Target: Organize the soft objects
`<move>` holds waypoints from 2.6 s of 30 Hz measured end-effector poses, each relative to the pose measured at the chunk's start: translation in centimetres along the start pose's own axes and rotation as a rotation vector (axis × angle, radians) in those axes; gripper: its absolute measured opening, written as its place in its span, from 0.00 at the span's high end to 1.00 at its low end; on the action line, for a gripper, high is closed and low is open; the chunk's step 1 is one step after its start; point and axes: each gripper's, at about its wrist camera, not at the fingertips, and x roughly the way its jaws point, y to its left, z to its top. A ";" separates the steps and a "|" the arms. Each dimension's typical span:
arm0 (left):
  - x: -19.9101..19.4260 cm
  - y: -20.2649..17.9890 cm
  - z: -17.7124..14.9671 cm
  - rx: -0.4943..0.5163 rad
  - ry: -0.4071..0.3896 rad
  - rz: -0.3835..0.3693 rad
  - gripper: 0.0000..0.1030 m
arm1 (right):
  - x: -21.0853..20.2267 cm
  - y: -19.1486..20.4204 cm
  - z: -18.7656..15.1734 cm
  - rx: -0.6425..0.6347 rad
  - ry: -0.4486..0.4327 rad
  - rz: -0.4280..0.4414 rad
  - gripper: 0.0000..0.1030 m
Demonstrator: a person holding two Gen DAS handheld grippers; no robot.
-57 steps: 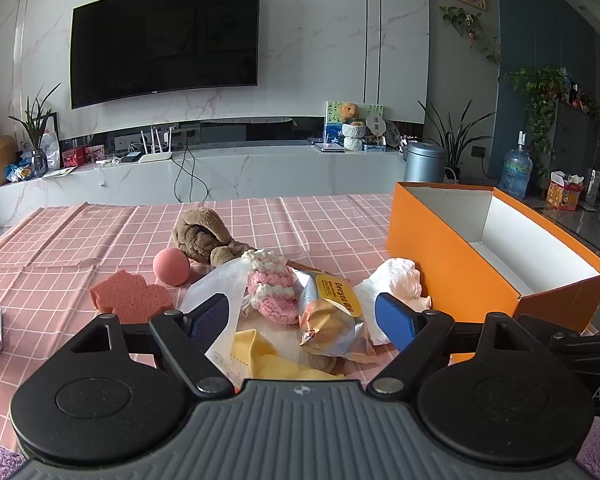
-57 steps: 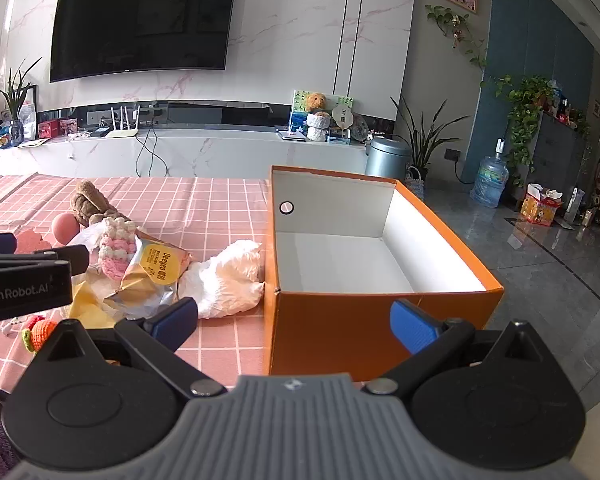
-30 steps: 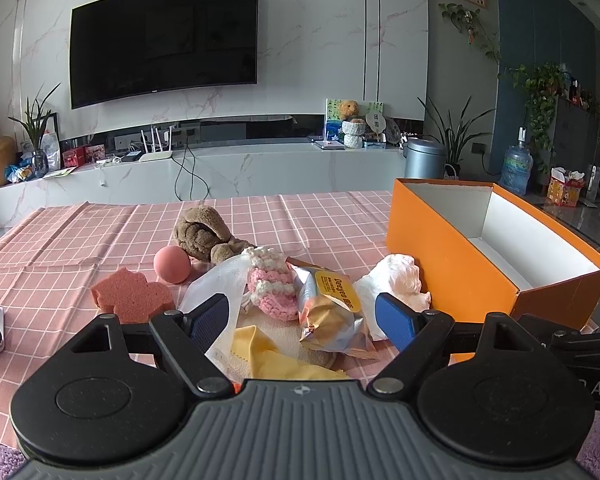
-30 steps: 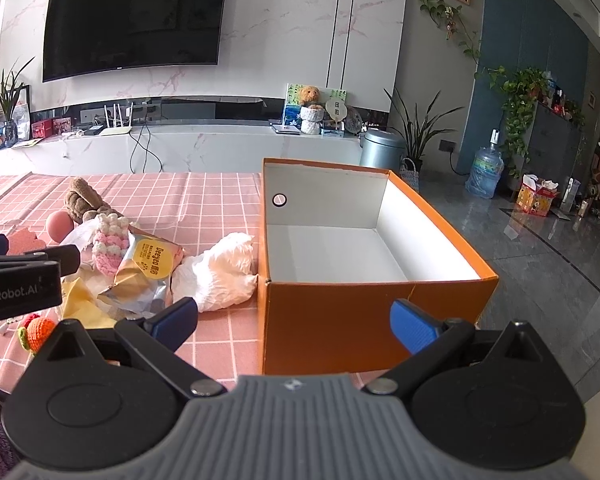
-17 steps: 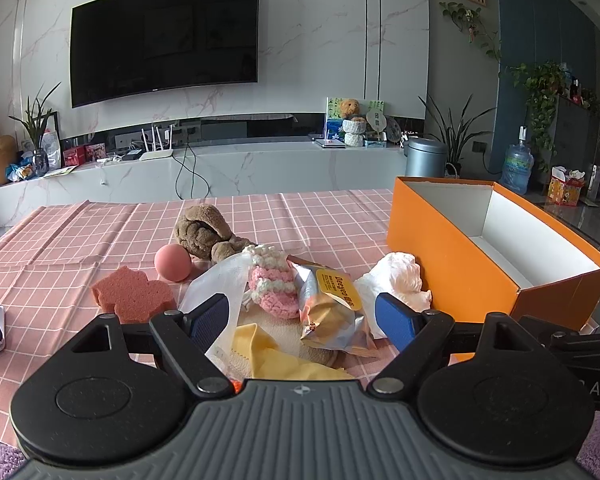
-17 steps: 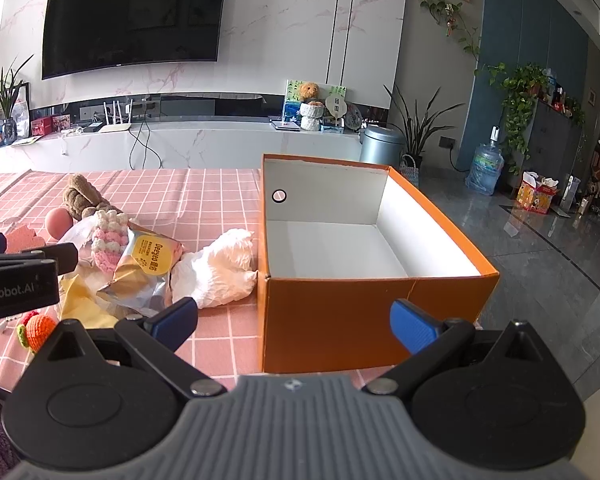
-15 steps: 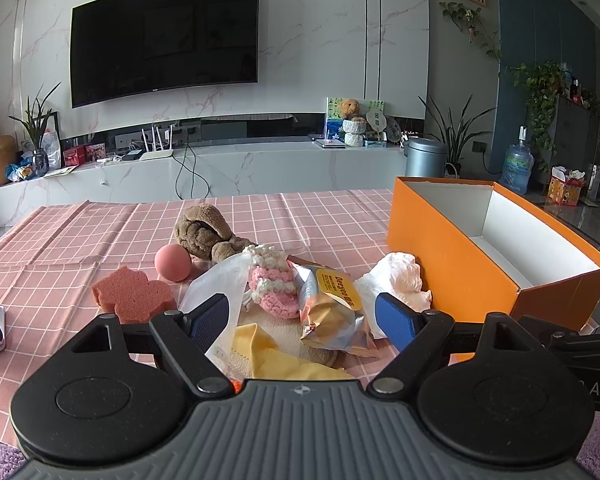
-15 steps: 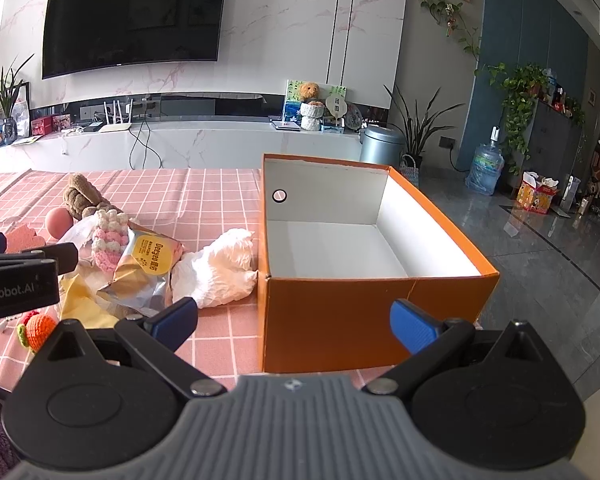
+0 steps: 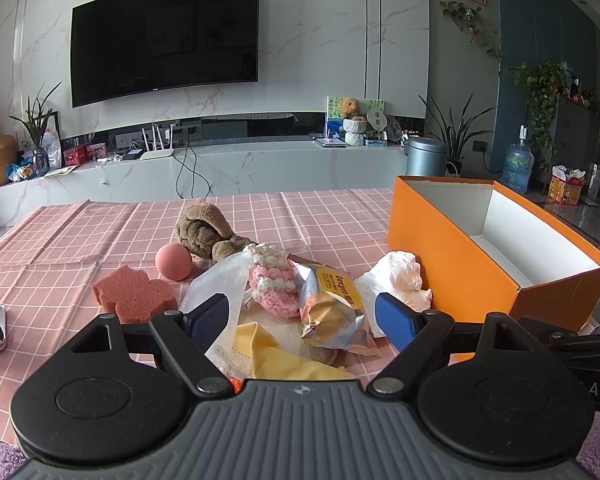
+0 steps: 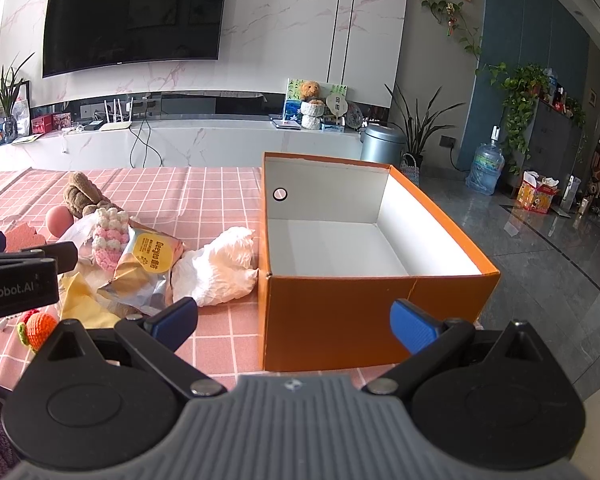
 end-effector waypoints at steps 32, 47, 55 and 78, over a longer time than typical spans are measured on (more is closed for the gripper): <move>0.2 1.1 -0.3 0.007 0.080 -0.074 0.13 | -0.5 0.8 -0.3 -0.028 -0.029 0.087 0.02; 2.0 6.4 0.4 -0.062 0.169 -0.099 0.31 | 1.1 5.0 1.1 -0.159 -0.073 0.335 0.31; 6.8 8.8 1.4 -0.055 0.224 -0.080 0.31 | 7.2 7.1 3.7 -0.133 -0.003 0.357 0.32; 15.1 11.1 0.7 -0.128 0.371 -0.054 0.72 | 18.4 10.9 5.1 -0.024 0.290 0.448 0.46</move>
